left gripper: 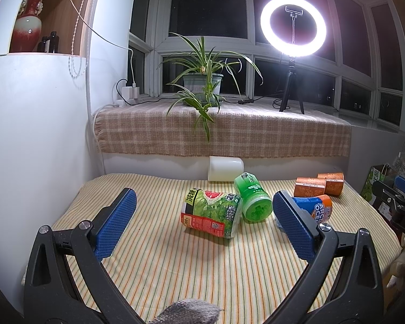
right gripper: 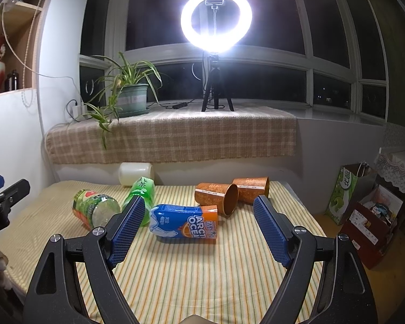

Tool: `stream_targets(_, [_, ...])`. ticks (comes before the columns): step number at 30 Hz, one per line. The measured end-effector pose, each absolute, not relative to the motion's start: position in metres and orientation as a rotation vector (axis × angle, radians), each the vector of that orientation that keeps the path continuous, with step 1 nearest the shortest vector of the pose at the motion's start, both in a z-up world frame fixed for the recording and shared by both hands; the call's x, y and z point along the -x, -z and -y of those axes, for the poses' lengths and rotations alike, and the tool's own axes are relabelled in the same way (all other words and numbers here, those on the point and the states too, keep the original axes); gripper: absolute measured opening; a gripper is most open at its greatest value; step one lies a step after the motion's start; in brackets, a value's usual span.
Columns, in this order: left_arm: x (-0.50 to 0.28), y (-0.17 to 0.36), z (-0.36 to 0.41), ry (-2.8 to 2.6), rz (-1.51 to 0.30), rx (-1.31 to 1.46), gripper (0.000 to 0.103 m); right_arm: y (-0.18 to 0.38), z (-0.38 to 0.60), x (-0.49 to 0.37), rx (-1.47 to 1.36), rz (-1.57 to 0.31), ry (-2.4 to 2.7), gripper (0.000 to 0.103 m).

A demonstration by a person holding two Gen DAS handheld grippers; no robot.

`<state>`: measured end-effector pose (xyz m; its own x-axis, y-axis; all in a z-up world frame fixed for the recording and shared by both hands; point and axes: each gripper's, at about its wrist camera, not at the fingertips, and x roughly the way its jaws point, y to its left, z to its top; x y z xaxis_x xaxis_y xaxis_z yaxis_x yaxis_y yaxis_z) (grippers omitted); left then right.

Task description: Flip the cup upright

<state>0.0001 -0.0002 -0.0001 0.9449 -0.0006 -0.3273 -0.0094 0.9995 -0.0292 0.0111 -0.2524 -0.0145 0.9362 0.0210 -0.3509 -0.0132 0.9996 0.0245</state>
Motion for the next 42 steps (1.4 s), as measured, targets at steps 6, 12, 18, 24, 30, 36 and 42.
stream_targets(6, [0.005, 0.02, 0.004, -0.003, -0.339, 0.021, 0.102, 0.014, 0.252, -0.013, -0.023, -0.363, -0.021, 0.083])
stream_targets(12, [-0.002, 0.018, 0.002, 0.007, -0.352, 0.018, 0.102, 0.015, 0.25, -0.016, -0.017, -0.368, -0.025, 0.083])
stream_targets(18, [-0.011, 0.02, 0.004, 0.014, -0.395, 0.009, 0.102, 0.015, 0.249, -0.025, -0.005, -0.379, -0.058, 0.083])
stream_targets(24, [-0.02, 0.031, 0.004, 0.044, -0.475, 0.007, 0.102, 0.014, 0.25, -0.056, 0.063, -0.424, -0.146, 0.083])
stream_targets(30, [-0.026, 0.047, 0.002, 0.058, -0.541, 0.014, 0.102, 0.022, 0.257, -0.109, 0.13, -0.557, -0.255, 0.082])
stream_targets(36, [-0.03, 0.058, -0.001, 0.053, -0.575, 0.016, 0.102, 0.03, 0.262, -0.17, 0.265, -0.729, -0.349, 0.082])
stream_targets(42, [-0.034, 0.06, -0.003, 0.046, -0.592, 0.017, 0.102, 0.045, 0.26, -0.224, 0.398, -0.889, -0.412, 0.082])
